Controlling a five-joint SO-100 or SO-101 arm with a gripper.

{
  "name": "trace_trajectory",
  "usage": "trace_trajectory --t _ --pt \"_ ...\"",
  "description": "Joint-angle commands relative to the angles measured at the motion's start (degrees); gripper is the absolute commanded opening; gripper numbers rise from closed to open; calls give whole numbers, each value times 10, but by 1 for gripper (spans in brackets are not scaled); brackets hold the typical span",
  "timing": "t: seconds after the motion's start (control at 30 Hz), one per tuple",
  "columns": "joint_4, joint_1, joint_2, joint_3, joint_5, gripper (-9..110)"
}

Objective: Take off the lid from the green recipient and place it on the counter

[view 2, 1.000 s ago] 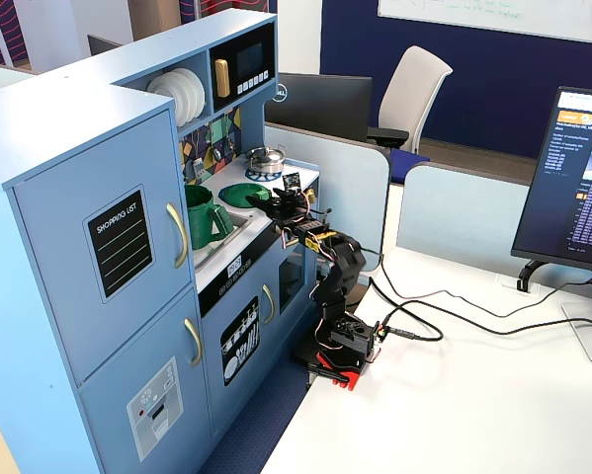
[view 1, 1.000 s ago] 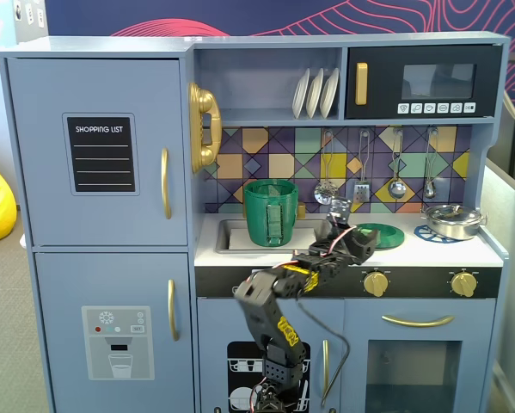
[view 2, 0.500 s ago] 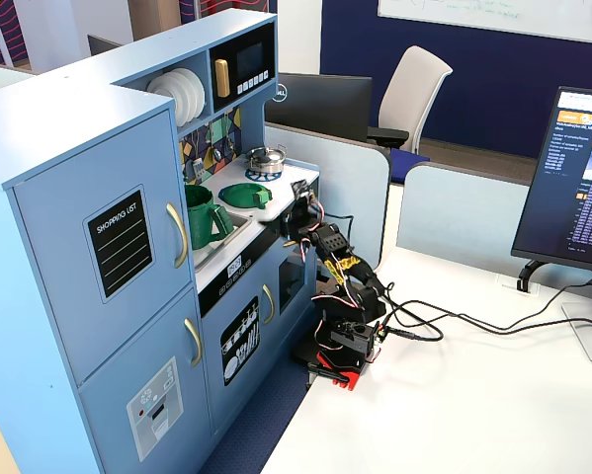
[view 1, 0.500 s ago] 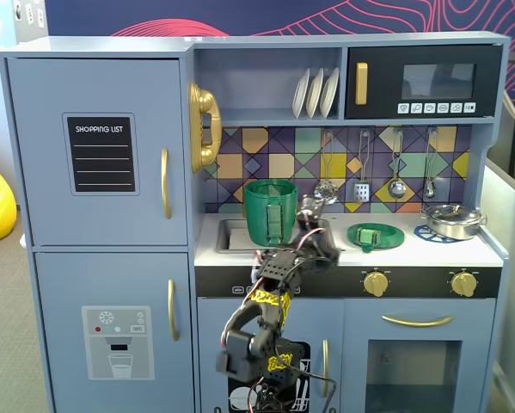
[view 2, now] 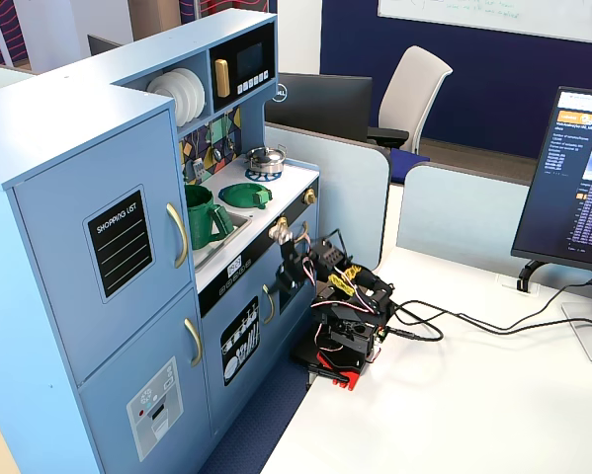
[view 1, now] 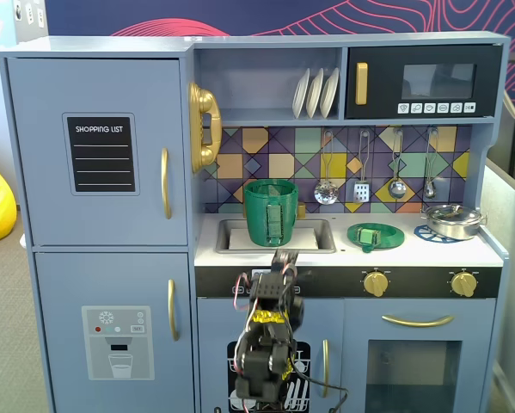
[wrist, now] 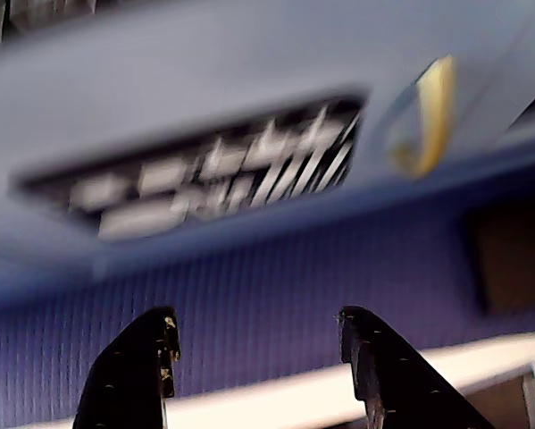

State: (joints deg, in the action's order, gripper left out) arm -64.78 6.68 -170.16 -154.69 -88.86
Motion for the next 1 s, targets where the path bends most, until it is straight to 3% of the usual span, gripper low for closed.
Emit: trace_trajectory --t 0.0,0.23,0.53,0.97 --pt "-8 -36 -33 -69 52 13" --pt "-83 -36 -119 -170 25 13" --pt "-229 -45 -120 -171 30 12" --pt "-230 -26 -120 -171 10 13"
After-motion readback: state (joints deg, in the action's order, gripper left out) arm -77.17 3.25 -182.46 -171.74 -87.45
